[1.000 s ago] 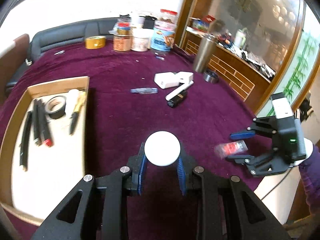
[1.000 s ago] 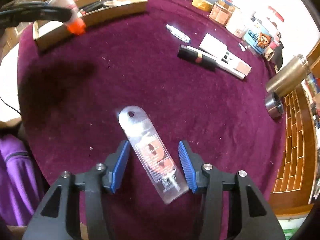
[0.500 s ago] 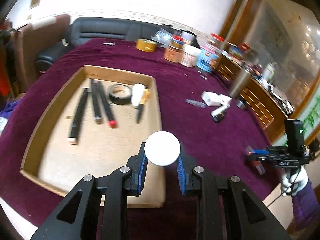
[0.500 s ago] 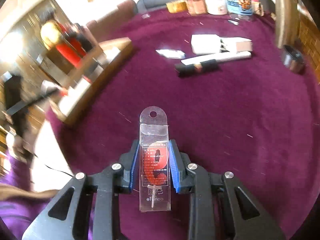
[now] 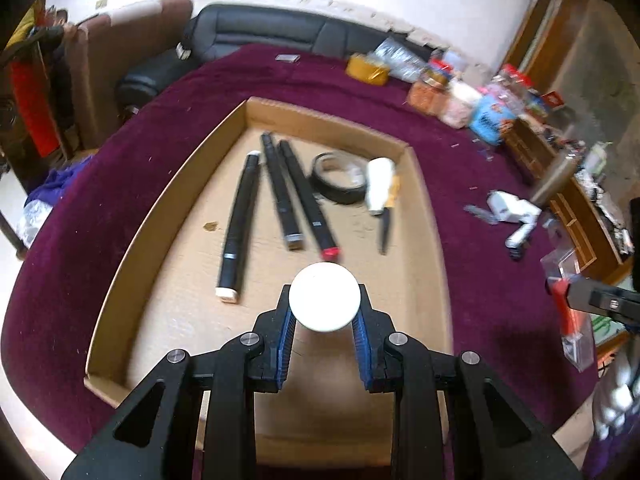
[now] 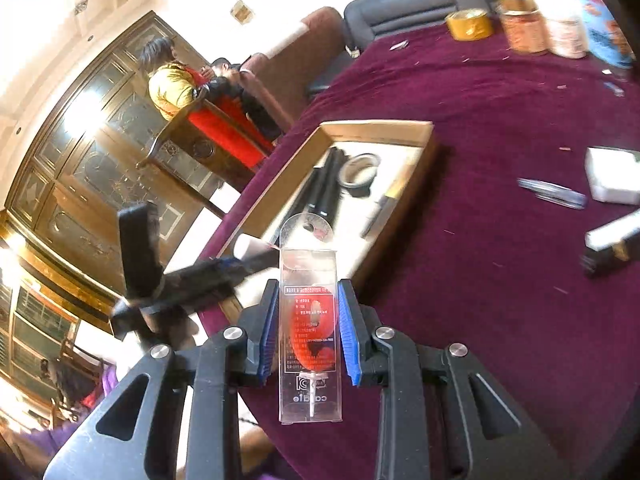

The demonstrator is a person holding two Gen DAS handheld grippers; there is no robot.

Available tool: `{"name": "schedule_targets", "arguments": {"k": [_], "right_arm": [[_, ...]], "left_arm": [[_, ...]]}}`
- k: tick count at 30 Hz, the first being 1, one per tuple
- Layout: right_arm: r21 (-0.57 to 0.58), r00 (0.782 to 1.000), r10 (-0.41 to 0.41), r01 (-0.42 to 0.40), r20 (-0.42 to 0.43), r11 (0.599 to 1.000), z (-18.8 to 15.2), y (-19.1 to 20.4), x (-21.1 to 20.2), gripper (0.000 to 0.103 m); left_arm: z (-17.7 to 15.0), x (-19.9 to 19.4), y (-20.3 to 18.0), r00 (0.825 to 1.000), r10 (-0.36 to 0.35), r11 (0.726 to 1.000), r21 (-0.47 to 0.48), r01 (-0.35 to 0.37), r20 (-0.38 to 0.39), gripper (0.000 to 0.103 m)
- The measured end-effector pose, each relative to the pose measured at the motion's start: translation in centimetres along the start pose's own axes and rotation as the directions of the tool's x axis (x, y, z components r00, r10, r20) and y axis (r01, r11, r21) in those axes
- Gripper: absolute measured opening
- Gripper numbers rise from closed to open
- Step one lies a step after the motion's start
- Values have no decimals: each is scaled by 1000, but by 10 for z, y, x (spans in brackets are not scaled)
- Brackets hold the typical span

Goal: Organize rigid objects

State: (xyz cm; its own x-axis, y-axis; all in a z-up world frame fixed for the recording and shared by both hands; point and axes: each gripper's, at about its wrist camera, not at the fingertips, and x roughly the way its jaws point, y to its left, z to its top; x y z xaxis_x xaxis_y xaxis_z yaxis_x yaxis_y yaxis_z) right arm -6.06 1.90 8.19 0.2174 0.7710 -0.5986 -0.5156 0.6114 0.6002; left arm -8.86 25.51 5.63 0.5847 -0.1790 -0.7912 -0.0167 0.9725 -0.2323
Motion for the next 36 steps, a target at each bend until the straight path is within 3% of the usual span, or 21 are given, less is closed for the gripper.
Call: {"name": "schedule_targets", "arguments": {"k": [5,8,13,18,21,25,28,29,30,31,32,34,35,36], "right_arm": [[22,994,-66,68,-83,997,25,12,75,26],[30,986,-131,135,-103,990,36,10,104,26],[22,962,-253,257,-106,966,43,8,127,28],[1,962,-263,263,-76,965,42,14,121,28],[-16,963,-269,269,-14,963,45,16,98,28],[-40,942,-313,320,117,947,40,14,47,28],[-47,875,-399,427,273,903,27,4,-13,31],[-41,837,-439,477,327,878,19,-2,-37,52],[-24,794,-479,524,374,851,12,-10,-59,87],[0,755,-510,559,412,829,6,-18,-78,95],[42,715,-541,586,443,809,0,-33,-100,98],[127,661,-637,647,397,752,-3,-64,-126,98],[184,650,-679,662,341,726,-3,-88,-139,97],[224,652,-691,656,314,721,-5,-103,-149,97]], "left_arm": [[15,14,9,996,83,996,38,-82,-21,25],[22,26,18,993,98,995,30,-96,-59,25],[22,36,31,996,7,1000,-9,-8,-94,32],[21,11,40,998,-49,998,-52,48,-32,36],[16,-17,36,999,-32,999,-35,33,34,38],[3,-58,20,986,22,1000,0,-22,162,55],[-8,-86,-3,960,41,998,26,-50,278,65],[-12,-93,-12,951,35,998,38,-49,308,70],[-15,-99,-23,940,22,998,53,-42,341,72],[-18,-104,-34,931,0,997,67,-26,365,75],[-21,-106,-44,925,-28,997,81,-3,378,78],[-27,-105,-69,919,-105,990,124,62,380,79],[-29,-101,-78,919,-130,986,144,82,372,79],[-30,-97,-89,921,-153,981,166,98,358,79]]}}
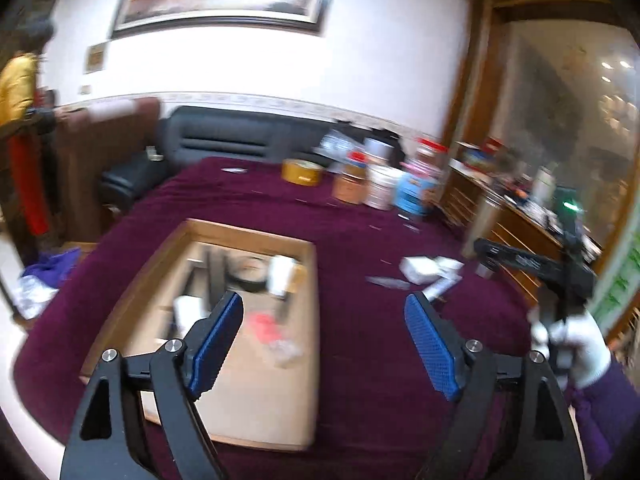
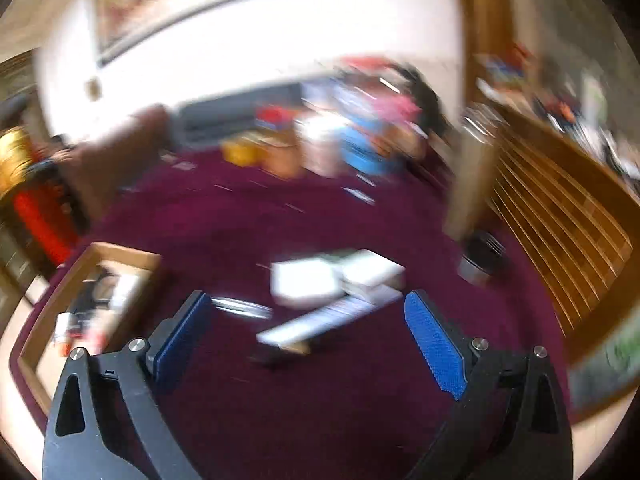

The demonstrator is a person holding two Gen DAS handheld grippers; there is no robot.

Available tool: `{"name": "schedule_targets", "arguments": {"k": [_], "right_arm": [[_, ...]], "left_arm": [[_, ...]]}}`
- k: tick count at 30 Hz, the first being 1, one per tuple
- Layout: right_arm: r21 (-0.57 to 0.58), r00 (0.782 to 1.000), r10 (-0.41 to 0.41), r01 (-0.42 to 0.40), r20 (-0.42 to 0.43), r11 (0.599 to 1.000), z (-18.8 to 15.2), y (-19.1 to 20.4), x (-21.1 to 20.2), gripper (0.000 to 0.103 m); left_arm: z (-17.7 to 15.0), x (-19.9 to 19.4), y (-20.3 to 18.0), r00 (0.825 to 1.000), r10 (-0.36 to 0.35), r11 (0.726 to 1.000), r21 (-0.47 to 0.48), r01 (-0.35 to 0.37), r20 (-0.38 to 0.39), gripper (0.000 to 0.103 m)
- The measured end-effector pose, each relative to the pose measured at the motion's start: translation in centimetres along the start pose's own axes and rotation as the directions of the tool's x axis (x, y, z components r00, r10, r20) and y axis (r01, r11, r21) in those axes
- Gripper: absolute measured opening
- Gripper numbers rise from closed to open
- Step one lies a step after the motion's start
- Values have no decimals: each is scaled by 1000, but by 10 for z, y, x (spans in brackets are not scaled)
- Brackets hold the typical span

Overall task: Organize rigid objects
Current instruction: 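Release the bottle and the packet into the box with both tools, then grasp a white phone charger on the carpet with the right tool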

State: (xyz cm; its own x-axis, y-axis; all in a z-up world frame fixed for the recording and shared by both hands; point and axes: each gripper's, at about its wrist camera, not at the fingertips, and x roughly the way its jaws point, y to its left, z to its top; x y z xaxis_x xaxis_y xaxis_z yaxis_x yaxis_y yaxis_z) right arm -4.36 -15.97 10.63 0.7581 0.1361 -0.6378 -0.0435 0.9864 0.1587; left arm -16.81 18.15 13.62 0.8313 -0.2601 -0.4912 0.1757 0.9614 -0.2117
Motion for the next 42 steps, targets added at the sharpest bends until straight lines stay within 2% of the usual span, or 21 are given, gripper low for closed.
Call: {"name": "schedule_targets", "arguments": {"k": [2,5,9,13,16,17,18,19,20,22,23,26,30,31,32,34,36,39,42], "right_arm": [[103,999,-9,13,-45,995,2,-37,12,97],[154,995,-32,47,-97,987,5,-60,34,97],[139,987,-85,104,-134,985,23,-57,72,97],[150,978,-105,133,-180,980,47,-52,117,97],[117,953,-166,200,-254,973,57,-48,158,93],[104,937,-181,221,-299,970,56,-46,172,82],[96,926,-173,216,-336,972,54,-43,181,66],[87,917,-157,202,-366,976,51,-39,187,66],[86,925,-149,190,-348,978,51,-35,183,60],[45,920,-111,137,-375,990,46,-20,177,48],[27,913,-91,111,-398,993,41,-13,175,46],[-25,897,-9,-2,-441,1000,18,12,155,47],[-97,870,63,-126,-489,987,-10,36,124,47],[-85,872,98,-158,-480,984,-13,36,113,47],[-74,891,121,-170,-437,983,-11,32,99,47],[-95,939,92,-131,-331,987,-5,22,71,48],[-96,958,79,-109,-275,989,-4,12,53,49],[-50,954,112,-131,-276,990,-10,-3,47,50],[-62,948,115,-140,-298,988,-19,-3,52,50]], "left_arm": [[-7,14,-20,998,-39,999,33,41,-44,79],[-15,26,-40,992,-65,995,66,72,-104,79],[-21,30,-47,990,-58,994,84,70,-131,79],[-20,27,-39,990,-42,997,52,49,-132,79],[-23,26,-31,989,-36,999,25,40,-143,79],[-24,26,-29,989,-33,999,20,36,-147,79],[-24,26,-26,988,-29,999,17,32,-150,79],[-24,25,-23,988,-25,1000,15,27,-151,79],[-24,26,-20,988,-20,1000,13,23,-151,79],[-23,27,-16,989,-15,1000,10,17,-150,79],[-23,28,-14,988,-15,1000,6,16,-152,79],[-26,33,-13,985,-36,999,-11,35,-169,79],[-30,34,-20,982,-51,999,2,53,-182,79],[-30,34,-22,981,-53,998,5,55,-185,79],[-31,34,-23,981,-54,998,8,57,-188,79],[-31,33,-25,980,-49,998,18,53,-194,79],[-32,34,-26,978,-50,998,12,53,-203,79],[-34,37,-28,971,-73,997,-17,71,-229,79],[-36,41,-33,965,-87,996,-27,83,-246,79]]}}
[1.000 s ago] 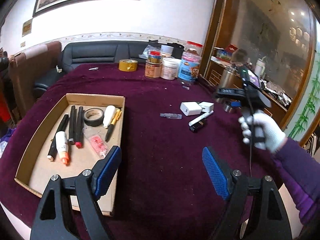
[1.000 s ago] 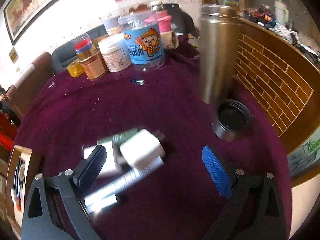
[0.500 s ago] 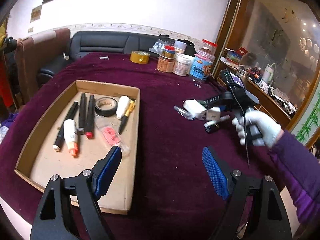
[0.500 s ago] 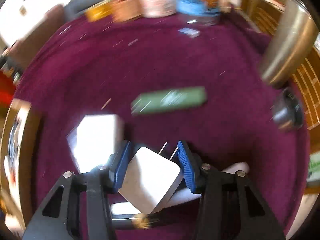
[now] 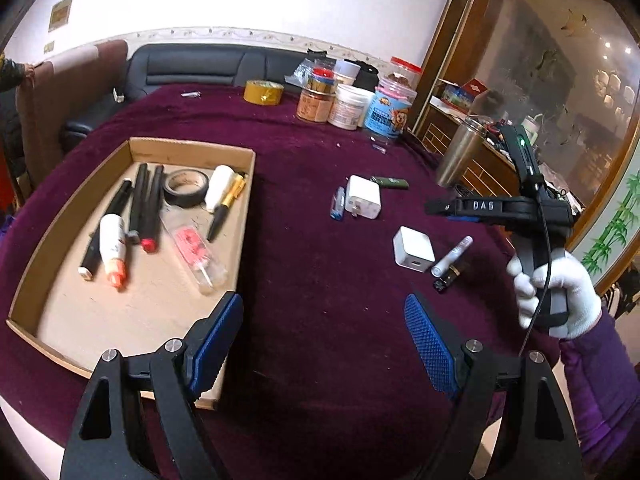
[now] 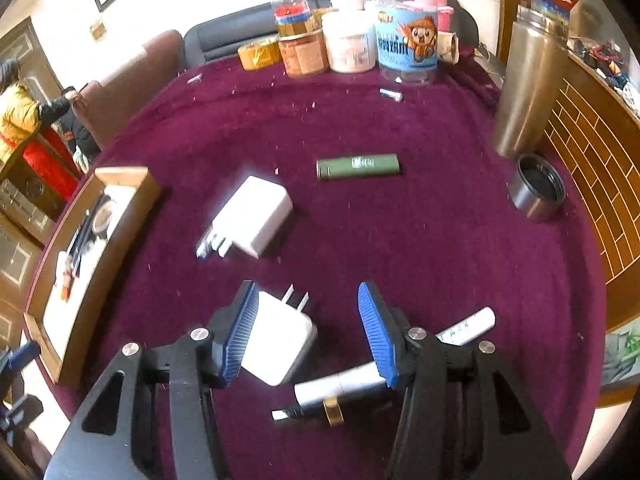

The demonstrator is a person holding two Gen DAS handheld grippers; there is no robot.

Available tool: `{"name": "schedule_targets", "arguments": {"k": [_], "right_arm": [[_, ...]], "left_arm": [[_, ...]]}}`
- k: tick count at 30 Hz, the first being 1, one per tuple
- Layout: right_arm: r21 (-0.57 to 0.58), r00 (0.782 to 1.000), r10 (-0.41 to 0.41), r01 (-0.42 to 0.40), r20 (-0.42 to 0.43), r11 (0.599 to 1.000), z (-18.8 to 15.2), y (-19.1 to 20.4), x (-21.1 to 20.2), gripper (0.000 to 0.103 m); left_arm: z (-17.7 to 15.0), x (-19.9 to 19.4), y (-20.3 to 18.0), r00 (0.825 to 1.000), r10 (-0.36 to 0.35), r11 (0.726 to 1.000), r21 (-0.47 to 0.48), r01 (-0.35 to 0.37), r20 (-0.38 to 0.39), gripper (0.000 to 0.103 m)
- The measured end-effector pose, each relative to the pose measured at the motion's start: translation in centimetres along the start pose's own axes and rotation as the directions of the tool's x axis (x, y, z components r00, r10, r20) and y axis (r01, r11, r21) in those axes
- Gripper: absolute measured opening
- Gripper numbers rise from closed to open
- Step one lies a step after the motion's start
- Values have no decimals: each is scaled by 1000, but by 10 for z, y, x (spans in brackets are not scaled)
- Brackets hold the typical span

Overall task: Organize rigid objects
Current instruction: 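Grasp a white phone charger on the carpet with the right tool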

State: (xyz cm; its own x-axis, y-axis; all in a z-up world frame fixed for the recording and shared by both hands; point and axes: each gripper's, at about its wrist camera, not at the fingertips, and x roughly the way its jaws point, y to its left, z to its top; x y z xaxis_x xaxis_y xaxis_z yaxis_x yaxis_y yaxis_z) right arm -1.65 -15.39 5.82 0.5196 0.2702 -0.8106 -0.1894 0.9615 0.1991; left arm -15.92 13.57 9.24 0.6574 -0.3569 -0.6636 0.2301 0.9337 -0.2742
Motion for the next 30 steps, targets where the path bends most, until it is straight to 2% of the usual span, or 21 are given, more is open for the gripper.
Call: {"name": "schedule_targets", "arguments": {"k": [4,17,22,25,27,30], "right_arm": [[-35,998,59,-60,-32,998,-10,10,9,52],[132,990,125,-115,-71,985,-24,6,28,52],[150,991,115,-104,-73,983,-23,13,36,58],[129,995,76,-67,-68,989,-23,21,38,60],[124,996,64,-55,-66,991,-23,24,39,67],[103,998,19,-12,-66,995,-22,32,43,67]], "left_arm": [[-3,2,-9,1000,4,1000,19,-4,-8,79],[-5,5,4,999,33,999,-24,-34,-18,79],[-7,3,8,999,35,999,-34,-36,-13,79],[-8,1,9,999,42,999,-31,-42,-8,79],[-8,1,9,999,44,999,-30,-44,-8,79],[-9,2,10,999,42,999,-34,-42,-12,79]]}}
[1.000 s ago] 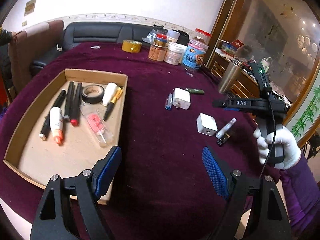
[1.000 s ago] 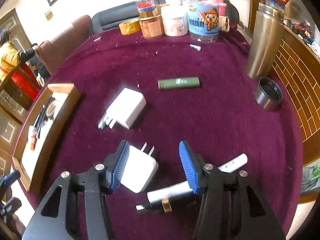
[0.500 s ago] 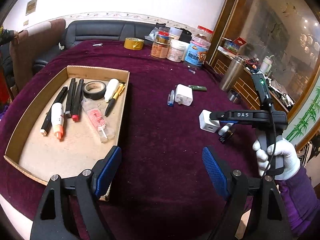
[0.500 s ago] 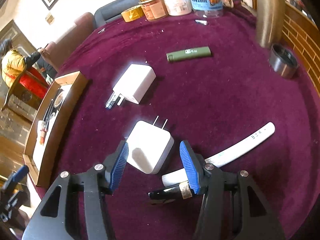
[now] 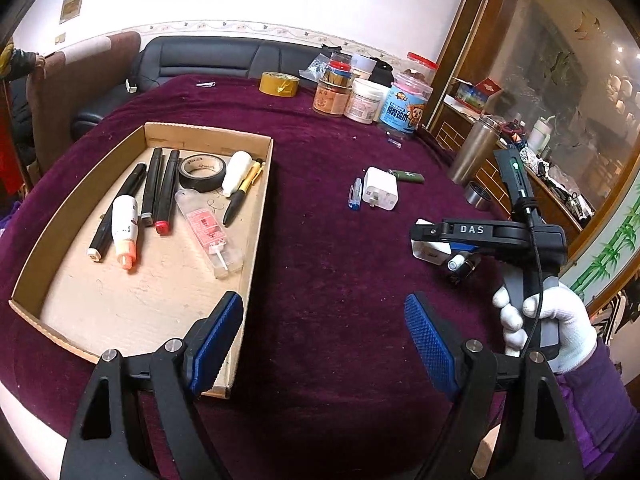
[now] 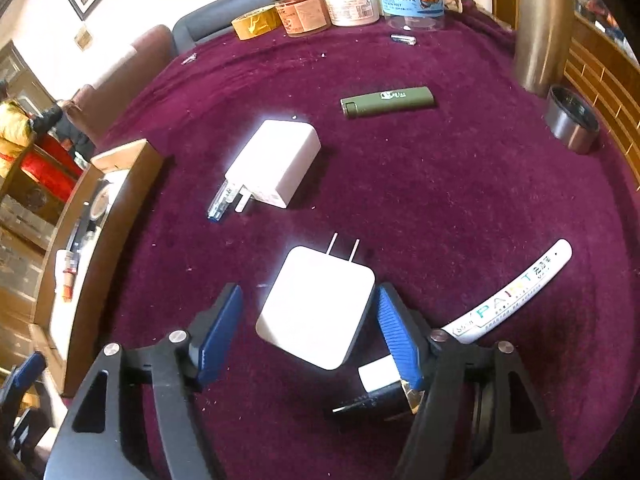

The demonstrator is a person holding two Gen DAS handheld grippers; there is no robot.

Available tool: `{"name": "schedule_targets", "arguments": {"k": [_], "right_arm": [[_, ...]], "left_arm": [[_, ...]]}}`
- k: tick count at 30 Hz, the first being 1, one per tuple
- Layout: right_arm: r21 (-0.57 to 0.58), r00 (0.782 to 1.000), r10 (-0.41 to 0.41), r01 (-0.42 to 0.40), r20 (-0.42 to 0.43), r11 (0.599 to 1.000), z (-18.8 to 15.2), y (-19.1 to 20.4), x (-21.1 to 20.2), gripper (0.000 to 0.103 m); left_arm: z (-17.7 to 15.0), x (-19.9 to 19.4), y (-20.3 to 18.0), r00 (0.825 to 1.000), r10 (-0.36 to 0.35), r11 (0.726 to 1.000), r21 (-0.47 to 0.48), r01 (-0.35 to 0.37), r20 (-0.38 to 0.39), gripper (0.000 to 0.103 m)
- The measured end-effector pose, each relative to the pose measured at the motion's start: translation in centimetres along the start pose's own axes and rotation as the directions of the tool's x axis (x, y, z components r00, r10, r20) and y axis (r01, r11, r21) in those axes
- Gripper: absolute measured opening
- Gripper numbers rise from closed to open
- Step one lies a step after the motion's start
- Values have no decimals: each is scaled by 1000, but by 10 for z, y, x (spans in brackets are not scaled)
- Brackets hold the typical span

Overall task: Organize rigid objects
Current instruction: 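Grasp a white phone charger on the carpet with the right tool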

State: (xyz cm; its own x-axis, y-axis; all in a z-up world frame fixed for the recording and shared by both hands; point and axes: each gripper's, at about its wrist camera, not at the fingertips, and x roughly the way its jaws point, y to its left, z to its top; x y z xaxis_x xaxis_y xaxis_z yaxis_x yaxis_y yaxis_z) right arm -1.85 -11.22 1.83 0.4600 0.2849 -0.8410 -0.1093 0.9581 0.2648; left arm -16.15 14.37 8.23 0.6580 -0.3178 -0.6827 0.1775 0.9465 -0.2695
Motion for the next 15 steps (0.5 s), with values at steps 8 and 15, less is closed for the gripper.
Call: {"name": "schedule_targets", "arguments": {"k": [8,15], "right_arm": [[-133,986,-165,167,20,977,-3,20,9,55],[-93,981,-180,186,70,978,-2,-5,2,55]], "left_arm": [[1,0,-6,1000,5,1000,20,-6,3,79],[6,6,-11,1000,16,999,31,-15,-6,79]]}}
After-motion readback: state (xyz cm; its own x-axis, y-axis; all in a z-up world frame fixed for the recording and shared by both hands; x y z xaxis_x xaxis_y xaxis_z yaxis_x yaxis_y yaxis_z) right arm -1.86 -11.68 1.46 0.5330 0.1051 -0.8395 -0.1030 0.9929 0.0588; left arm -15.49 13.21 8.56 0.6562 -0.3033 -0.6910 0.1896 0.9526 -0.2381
